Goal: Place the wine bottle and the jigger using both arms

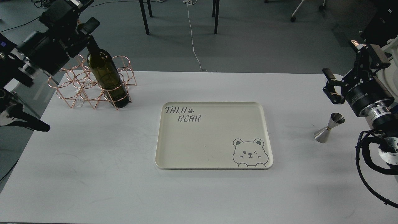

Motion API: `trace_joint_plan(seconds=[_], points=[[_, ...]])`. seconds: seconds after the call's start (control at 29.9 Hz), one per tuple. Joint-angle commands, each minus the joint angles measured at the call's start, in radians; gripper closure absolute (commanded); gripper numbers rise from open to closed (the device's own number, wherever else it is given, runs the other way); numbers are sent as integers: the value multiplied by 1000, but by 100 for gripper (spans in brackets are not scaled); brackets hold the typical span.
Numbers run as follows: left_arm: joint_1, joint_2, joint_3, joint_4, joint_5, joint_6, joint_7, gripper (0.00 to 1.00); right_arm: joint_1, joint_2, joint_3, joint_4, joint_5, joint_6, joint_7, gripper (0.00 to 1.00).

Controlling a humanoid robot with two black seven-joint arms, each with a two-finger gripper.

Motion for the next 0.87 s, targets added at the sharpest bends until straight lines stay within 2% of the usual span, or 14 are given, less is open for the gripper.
trace_joint_plan(seconds=[0.0, 0.13, 0.23, 0.37, 0.84], points=[[103, -163, -67, 2, -32, -8, 0, 2, 4, 12, -28, -13, 0, 0, 0, 1], [223, -307, -146, 12, -101, -61, 0, 2, 1, 10, -46, -23, -3, 6, 0, 1], [303, -399, -220, 24, -118, -91, 80, 2, -3, 12, -75, -57, -34, 16, 0, 1], [354, -450, -242, 27, -118, -95, 137, 2, -3, 42, -108, -109, -155, 19, 0, 1], [365, -444, -245, 27, -107, -83, 133, 2, 15, 104, -105, -83, -178, 16, 0, 1]])
